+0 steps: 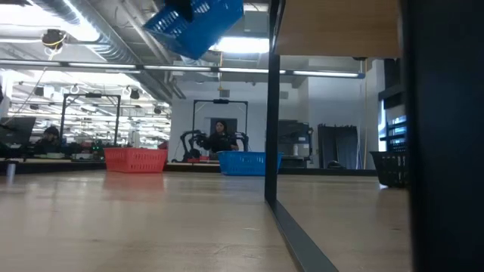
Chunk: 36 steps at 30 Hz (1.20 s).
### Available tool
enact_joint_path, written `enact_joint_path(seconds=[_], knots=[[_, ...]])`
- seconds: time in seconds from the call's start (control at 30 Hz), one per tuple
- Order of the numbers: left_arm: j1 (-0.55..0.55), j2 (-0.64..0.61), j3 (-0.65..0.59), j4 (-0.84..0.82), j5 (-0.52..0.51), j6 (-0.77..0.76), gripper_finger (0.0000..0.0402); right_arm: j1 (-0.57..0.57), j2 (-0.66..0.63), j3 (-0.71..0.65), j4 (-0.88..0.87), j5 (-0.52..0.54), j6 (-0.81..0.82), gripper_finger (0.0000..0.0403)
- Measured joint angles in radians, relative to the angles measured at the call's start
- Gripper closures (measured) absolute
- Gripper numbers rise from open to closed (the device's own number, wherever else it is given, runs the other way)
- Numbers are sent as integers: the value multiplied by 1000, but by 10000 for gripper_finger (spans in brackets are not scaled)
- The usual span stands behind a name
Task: Stack baskets on shelf by color
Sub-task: Stack the bottom blue bin on top of the blue bin on the shelf
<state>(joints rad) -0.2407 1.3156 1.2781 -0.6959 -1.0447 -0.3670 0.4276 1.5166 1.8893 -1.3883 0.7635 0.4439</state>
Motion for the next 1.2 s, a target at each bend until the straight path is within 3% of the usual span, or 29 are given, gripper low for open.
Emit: enact_joint_path(seconds=[0.23,0.47,0.8,0.93,1.2], knots=[[37,9,2,151,-4,114,401,-45,31,0,29,-38,-56,369],[39,30,4,315,-77,279,401,-111,67,-1,173,-38,-185,361],[45,53,2,330,-110,299,401,-176,121,0,359,-39,-408,294],[45,54,2,354,-193,362,401,-176,141,0,464,-40,-517,289],[45,54,2,379,-251,405,401,-174,182,0,638,-68,-648,289]])
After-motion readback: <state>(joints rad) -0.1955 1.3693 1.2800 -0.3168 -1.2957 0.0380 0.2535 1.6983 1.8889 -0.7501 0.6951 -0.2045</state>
